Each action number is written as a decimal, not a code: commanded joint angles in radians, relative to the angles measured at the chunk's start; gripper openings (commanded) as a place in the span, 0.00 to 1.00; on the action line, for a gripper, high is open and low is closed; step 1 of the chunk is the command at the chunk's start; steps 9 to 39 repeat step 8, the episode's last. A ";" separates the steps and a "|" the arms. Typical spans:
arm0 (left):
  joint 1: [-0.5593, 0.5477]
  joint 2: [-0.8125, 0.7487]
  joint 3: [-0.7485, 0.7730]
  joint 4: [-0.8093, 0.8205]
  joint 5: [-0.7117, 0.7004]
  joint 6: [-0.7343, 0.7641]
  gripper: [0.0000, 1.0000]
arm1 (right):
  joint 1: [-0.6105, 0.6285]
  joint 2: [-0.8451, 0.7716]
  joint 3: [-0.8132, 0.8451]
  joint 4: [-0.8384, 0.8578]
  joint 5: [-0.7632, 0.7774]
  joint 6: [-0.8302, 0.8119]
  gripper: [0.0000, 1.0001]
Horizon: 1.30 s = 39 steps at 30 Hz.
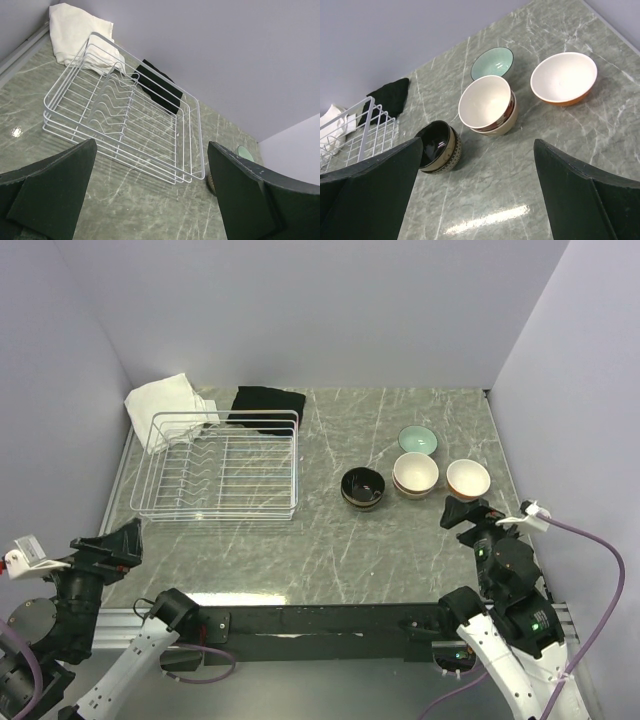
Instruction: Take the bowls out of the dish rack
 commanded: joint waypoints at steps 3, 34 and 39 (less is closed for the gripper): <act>0.002 -0.018 0.008 -0.010 -0.035 -0.031 0.99 | 0.001 -0.021 0.006 -0.004 0.045 0.014 1.00; 0.002 -0.031 0.009 -0.019 -0.049 -0.044 0.99 | 0.001 -0.027 0.006 0.000 0.045 0.011 1.00; 0.002 -0.031 0.009 -0.019 -0.049 -0.044 0.99 | 0.001 -0.027 0.006 0.000 0.045 0.011 1.00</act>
